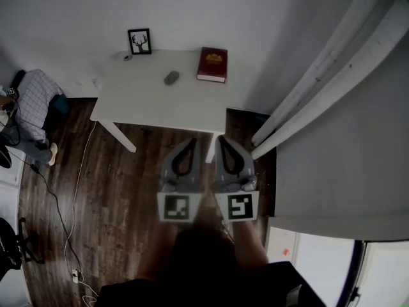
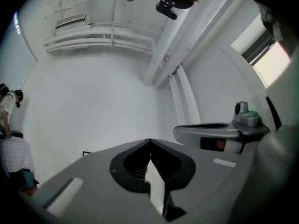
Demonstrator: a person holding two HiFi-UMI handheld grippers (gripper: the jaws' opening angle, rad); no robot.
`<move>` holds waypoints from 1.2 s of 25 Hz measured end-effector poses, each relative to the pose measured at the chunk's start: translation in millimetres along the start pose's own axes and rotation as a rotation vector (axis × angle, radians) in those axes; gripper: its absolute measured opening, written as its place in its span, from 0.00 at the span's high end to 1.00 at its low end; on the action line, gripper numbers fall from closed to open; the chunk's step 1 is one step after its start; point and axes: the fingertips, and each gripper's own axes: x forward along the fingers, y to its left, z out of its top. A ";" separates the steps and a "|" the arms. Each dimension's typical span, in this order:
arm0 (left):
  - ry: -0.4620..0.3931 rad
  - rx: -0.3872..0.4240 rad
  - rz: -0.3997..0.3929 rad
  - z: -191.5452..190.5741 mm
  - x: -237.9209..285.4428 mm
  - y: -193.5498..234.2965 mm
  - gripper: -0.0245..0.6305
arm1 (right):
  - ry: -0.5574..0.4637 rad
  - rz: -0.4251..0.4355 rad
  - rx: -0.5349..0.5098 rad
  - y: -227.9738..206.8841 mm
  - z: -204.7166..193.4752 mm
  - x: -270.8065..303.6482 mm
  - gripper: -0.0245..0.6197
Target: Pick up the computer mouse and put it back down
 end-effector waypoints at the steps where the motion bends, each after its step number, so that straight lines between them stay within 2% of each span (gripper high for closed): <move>1: 0.001 -0.003 0.002 0.1 -2.1 6.3 0.96 | 0.001 0.000 0.003 5.3 0.5 3.5 0.94; 6: 0.027 -0.001 0.016 -4.1 -2.9 41.8 0.96 | 0.007 0.008 0.002 26.1 0.4 27.6 0.94; 13: 0.056 0.016 0.050 -25.3 31.1 80.8 0.96 | 0.048 0.027 0.018 20.9 -32.2 75.3 0.94; 19: 0.075 0.017 0.060 -45.1 105.3 115.1 0.96 | 0.039 0.045 0.036 -5.6 -63.7 152.3 0.94; 23: 0.104 -0.015 0.091 -58.2 159.1 141.8 0.96 | 0.062 0.066 0.055 -29.3 -83.7 203.8 0.94; 30: 0.179 0.012 0.146 -94.9 230.7 173.8 0.96 | 0.130 0.121 0.064 -62.9 -134.2 269.4 0.94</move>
